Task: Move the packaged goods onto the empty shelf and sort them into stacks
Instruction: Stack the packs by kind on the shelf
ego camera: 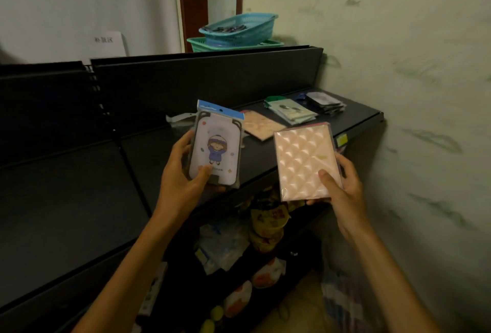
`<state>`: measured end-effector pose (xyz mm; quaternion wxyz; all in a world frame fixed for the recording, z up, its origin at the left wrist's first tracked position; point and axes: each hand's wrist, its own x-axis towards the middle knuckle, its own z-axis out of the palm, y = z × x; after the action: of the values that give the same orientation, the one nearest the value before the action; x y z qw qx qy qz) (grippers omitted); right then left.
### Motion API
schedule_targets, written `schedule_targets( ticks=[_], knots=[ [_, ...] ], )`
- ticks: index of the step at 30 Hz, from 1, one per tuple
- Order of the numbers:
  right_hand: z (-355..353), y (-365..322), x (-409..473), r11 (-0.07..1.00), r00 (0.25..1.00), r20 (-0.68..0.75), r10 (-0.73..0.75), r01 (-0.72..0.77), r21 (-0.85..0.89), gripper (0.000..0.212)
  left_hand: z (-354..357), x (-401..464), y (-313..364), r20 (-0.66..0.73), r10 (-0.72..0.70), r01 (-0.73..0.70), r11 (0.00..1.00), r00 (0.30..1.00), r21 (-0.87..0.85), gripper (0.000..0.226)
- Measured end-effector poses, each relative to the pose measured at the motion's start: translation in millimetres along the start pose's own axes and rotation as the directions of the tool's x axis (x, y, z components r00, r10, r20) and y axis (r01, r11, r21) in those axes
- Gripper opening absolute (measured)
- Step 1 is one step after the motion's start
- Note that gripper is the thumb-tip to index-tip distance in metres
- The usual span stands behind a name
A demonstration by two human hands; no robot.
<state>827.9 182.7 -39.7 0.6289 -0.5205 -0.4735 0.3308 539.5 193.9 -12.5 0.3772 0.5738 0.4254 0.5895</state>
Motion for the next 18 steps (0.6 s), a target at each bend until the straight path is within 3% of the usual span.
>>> schedule_targets(
  ticks=[8,18],
  knots=[
    [-20,17,111,0.999,0.999,0.045,-0.004,0.006,-0.036,0.042,66,77,-34,-0.044,-0.012,0.011,1.000,0.999,-0.013,0.068],
    [-30,32,232,0.996,0.993,0.119,0.020,-0.010,-0.085,0.047,129,163,-43,-0.153,0.037,-0.012,0.987,0.988,0.159,0.067]
  ],
)
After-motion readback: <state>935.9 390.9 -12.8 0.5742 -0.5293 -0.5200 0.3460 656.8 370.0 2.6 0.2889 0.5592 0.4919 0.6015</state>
